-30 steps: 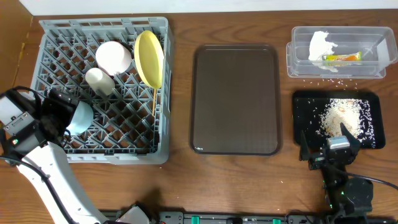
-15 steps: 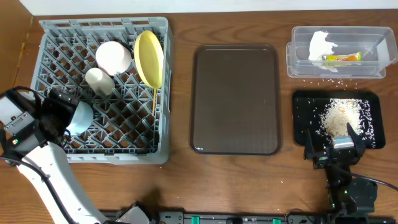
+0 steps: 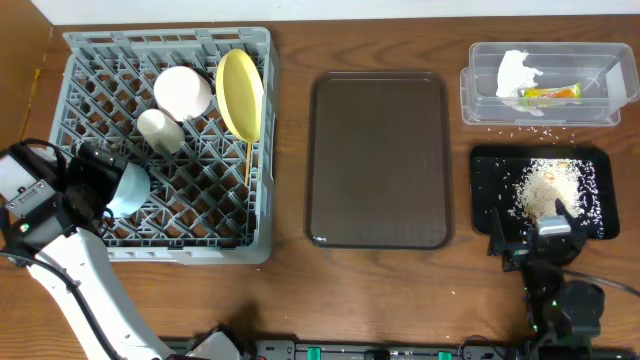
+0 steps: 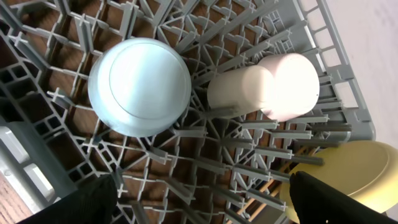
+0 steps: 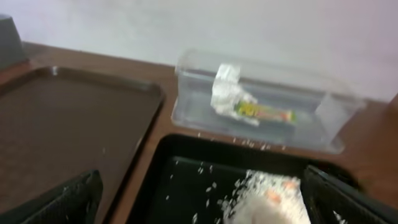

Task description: Sort waste into correct bins and load items into the dishwasher

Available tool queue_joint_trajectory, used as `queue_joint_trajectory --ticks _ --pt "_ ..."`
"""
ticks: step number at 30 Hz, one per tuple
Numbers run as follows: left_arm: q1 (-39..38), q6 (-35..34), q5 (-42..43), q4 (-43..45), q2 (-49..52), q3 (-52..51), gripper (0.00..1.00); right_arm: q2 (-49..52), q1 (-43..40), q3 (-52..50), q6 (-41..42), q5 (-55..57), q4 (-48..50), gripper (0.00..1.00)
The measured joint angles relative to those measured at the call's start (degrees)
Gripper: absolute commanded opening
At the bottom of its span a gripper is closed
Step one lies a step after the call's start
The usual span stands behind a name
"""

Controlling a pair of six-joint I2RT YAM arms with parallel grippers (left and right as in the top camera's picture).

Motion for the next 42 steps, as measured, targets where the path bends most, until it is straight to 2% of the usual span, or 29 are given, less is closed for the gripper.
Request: queue_joint_trajectory --ticks 7,17,33,42 --pt "0.0 0.0 0.0 0.0 0.0 0.0 0.9 6.5 0.0 0.0 4.2 0.2 0.4 0.99" --pt "0.0 0.0 0.0 0.0 0.0 0.0 0.9 6.8 -0.1 0.0 5.2 0.7 1.4 0.99" --pt "0.0 0.0 0.0 0.0 0.0 0.0 0.9 -4.0 -1.8 0.0 5.1 1.5 -0.1 0.99" --pt "0.0 0.0 0.0 0.0 0.0 0.0 0.9 -4.2 -1.8 0.0 4.9 1.5 -0.2 0.99"
